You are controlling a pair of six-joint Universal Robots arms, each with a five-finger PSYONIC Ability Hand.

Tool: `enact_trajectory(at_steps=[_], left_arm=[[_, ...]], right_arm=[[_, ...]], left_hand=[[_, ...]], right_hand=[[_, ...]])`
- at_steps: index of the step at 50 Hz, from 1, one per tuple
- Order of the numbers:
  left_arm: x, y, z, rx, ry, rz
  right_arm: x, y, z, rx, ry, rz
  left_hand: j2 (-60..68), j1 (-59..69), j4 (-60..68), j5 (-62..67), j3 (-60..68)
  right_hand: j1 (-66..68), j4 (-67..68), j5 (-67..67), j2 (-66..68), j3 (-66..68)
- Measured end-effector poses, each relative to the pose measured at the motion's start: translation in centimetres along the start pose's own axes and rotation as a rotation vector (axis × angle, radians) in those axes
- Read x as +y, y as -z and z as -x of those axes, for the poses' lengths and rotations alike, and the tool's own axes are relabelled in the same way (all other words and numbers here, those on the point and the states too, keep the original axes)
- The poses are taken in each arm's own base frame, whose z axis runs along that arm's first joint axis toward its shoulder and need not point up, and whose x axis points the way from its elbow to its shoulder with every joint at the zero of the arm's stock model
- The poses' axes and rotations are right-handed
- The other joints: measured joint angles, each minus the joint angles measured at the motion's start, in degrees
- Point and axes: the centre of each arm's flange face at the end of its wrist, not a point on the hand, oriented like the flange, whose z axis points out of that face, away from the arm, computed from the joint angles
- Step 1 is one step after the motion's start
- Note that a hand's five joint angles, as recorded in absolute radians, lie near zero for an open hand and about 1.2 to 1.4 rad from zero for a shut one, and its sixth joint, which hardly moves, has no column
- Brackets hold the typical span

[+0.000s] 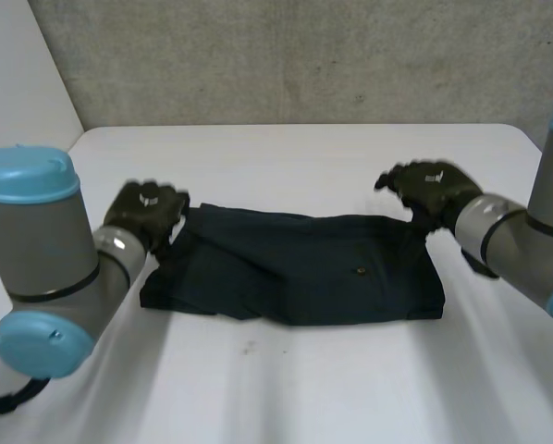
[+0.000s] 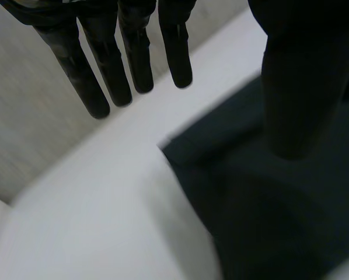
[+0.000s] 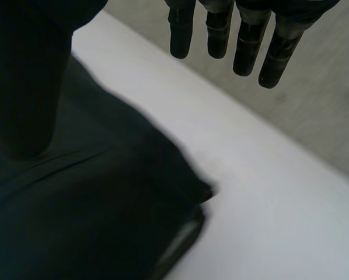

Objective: Fold the shorts.

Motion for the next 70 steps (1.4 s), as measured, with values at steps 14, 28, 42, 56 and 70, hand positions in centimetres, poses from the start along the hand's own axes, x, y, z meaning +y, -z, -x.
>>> enact_trajectory(at_steps=[14,28,42,56,70], left_arm=[[4.9,0.1,-0.5,0.054,0.041,0.139],[6.5,-0.4,-0.6,0.035,0.027,0.186],[7.5,0.6,0.5,-0.051,-0.007,0.251],[1.9,1.7,2.5,-0.057,0.048,0.012],[1.3,-2.5,2.0,0.103,0.241,-0.006]], right_arm=[[4.6,-1.9,0.2,-0.114,-0.126,0.071],[7.9,-5.3,-1.7,-0.021,-0.123,0.125],[8.0,-5.2,-1.7,-0.014,-0.117,0.117],[7.0,-4.6,-2.0,0.006,-0.100,0.075],[7.1,-4.1,-1.4,-0.001,-0.092,0.063]], left_hand=[[15.83,15.91,15.84,15.34,15.90],[42.23,38.95,42.75,40.69,42.17],[42.23,38.95,42.92,40.69,42.18],[6.18,5.65,6.23,5.68,6.76],[15.23,15.25,15.54,14.96,15.46]], right_hand=[[0.00,0.00,0.00,0.00,0.00],[0.00,0.00,0.00,0.00,0.00],[0.00,0.00,0.00,0.00,0.00],[0.00,0.00,0.00,0.00,0.00],[0.00,0.00,0.00,0.00,0.00]])
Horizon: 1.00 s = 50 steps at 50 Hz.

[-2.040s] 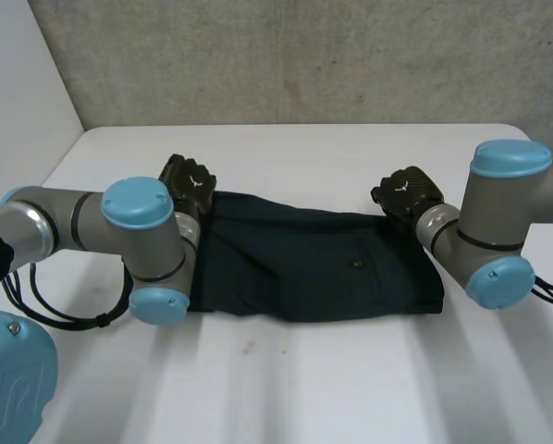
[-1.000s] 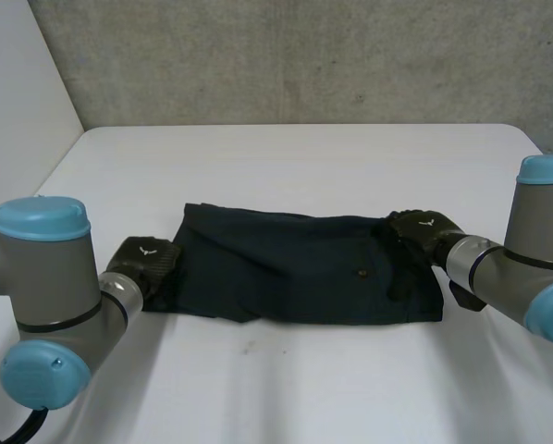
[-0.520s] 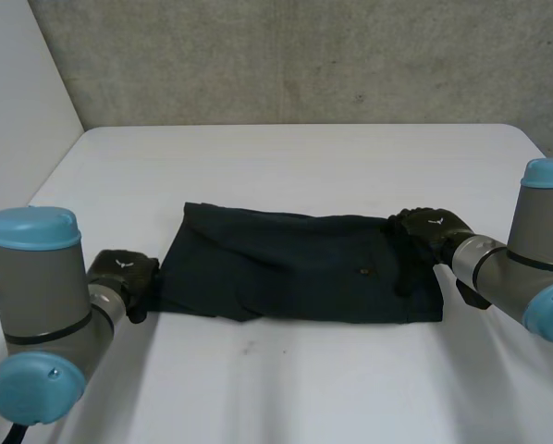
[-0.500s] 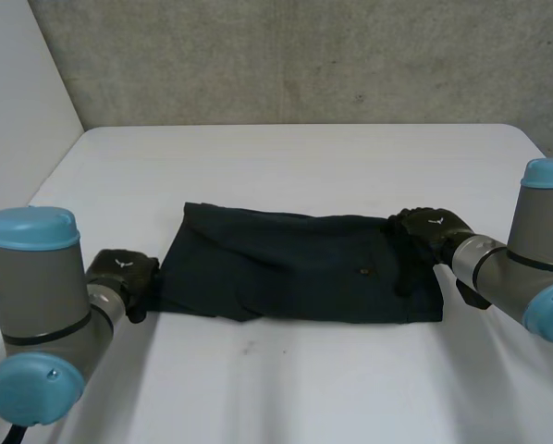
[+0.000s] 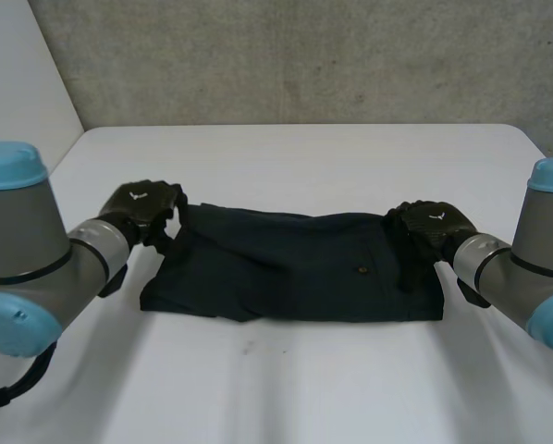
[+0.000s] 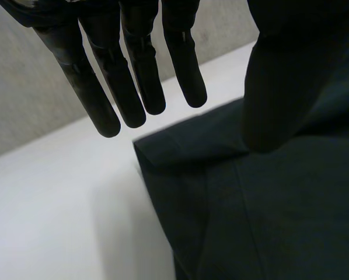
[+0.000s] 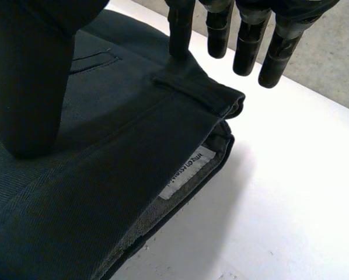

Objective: Fold the shorts.

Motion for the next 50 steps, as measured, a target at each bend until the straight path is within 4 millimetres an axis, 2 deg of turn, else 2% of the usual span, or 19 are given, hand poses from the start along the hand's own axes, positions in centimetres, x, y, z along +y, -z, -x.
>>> enact_trajectory(at_steps=[6,11,37,42,44,50], left_arm=[[2.2,-2.3,-0.2,0.018,0.016,0.086],[3.6,-3.4,-0.5,0.028,0.011,0.123],[5.3,-4.1,-1.6,0.058,-0.073,0.159],[5.6,-4.3,-1.7,0.060,-0.087,0.167],[5.7,-4.4,-1.6,0.051,-0.092,0.170],[5.6,-4.4,-1.2,0.004,-0.099,0.171]], right_arm=[[0.1,0.0,0.0,0.001,0.007,0.003],[0.3,0.0,0.0,0.000,0.020,0.007],[0.7,0.0,0.2,-0.002,0.049,0.015],[0.8,0.0,0.2,-0.003,0.051,0.016],[0.8,0.0,0.2,-0.003,0.051,0.017],[0.8,0.0,0.2,-0.003,0.051,0.017]], left_hand=[[-0.93,-1.17,-1.25,-1.03,-0.89],[-2.41,-2.28,-2.80,-2.30,-2.19],[-6.18,-6.28,-6.50,-5.81,-6.01],[10.18,9.42,10.02,9.92,10.08],[23.07,21.27,22.44,21.90,22.82],[26.99,23.09,26.99,25.12,26.23]], right_hand=[[0.00,0.00,0.00,0.00,0.00],[0.00,0.00,0.00,0.00,0.00],[0.00,0.00,0.00,0.00,0.00],[0.00,0.00,0.00,0.00,0.00],[0.00,0.00,0.00,0.00,0.00],[0.00,0.00,0.00,0.00,0.00]])
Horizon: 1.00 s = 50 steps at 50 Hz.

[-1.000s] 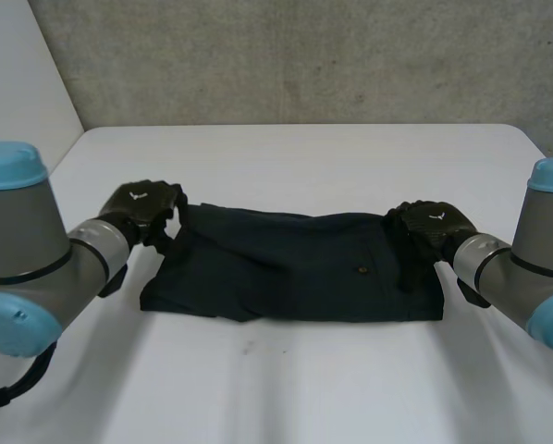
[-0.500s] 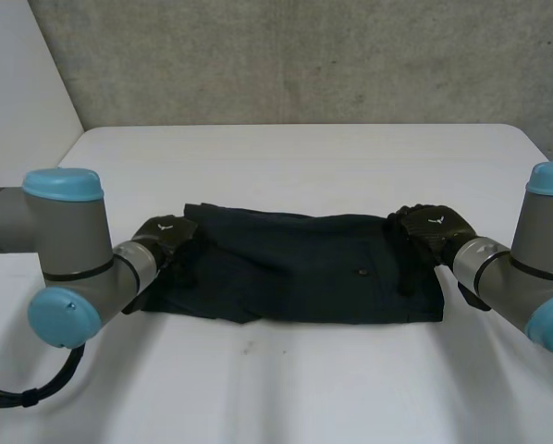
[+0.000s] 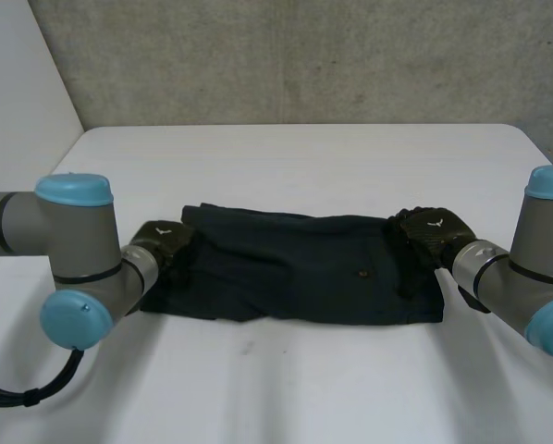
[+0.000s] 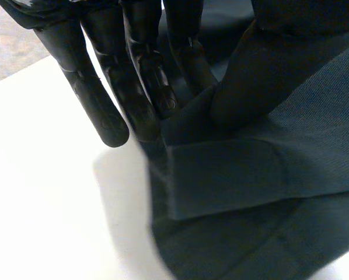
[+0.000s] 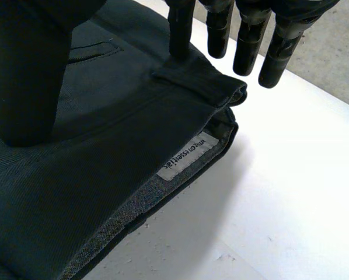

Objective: Fold the shorts.

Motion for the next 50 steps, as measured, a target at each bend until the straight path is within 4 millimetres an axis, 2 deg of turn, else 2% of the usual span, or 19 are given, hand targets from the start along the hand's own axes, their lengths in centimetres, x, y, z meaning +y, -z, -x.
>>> enact_trajectory(at_steps=[1,3,9,22,35,44,45,47,48,50], left_arm=[[0.0,0.0,0.0,0.000,0.000,0.000],[-0.8,0.5,1.0,-0.109,-0.004,-0.007],[-1.2,1.2,1.7,-0.178,-0.014,-0.001],[-0.2,2.5,1.2,-0.185,-0.033,0.048],[-0.5,4.0,1.5,-0.280,-0.041,0.060],[-1.0,5.3,0.6,-0.262,-0.052,0.041],[-0.9,5.6,0.3,-0.252,-0.054,0.041],[-0.9,5.7,0.2,-0.249,-0.055,0.040],[-1.0,6.0,0.1,-0.244,-0.056,0.038],[-1.0,6.1,0.0,-0.243,-0.055,0.034]], right_arm=[[0.0,0.0,0.0,0.000,0.000,0.000],[0.0,0.0,0.0,0.000,0.000,0.000],[0.0,0.0,0.0,0.000,0.000,0.000],[0.0,0.0,0.0,0.001,0.000,-0.001],[0.0,0.1,0.1,0.002,0.001,-0.004],[0.0,0.1,0.1,0.003,0.002,-0.006],[-0.2,0.2,0.0,0.005,0.002,-0.010],[-0.2,0.3,0.0,0.006,0.002,-0.011],[-0.6,0.5,-0.2,0.012,0.003,-0.021],[-0.8,0.6,-0.3,0.015,0.004,-0.028]], left_hand=[[0.00,0.00,0.00,0.00,0.00],[0.01,0.00,0.12,0.00,0.14],[0.01,0.00,0.15,0.00,0.49],[0.01,0.00,0.16,0.00,0.49],[0.01,0.00,0.16,0.00,0.50],[-1.99,-1.36,-2.08,-1.14,-1.40],[-23.63,-22.08,-22.80,-20.42,-21.60],[-23.63,-22.08,-22.80,-20.42,-21.60],[-39.75,-38.65,-40.21,-37.93,-38.65],[-43.11,-40.74,-43.35,-41.13,-41.61]], right_hand=[[0.00,0.00,0.00,0.00,0.00],[0.00,0.00,0.00,0.00,0.00],[0.00,0.00,0.00,0.00,0.00],[0.00,0.00,0.00,0.00,0.00],[0.00,0.00,0.00,0.00,0.00],[0.00,0.00,0.00,0.00,0.00],[0.00,0.00,0.00,0.00,0.00],[0.00,0.00,0.00,0.00,0.00],[0.00,0.00,0.00,0.00,0.00],[0.00,0.00,0.00,0.00,0.00]])
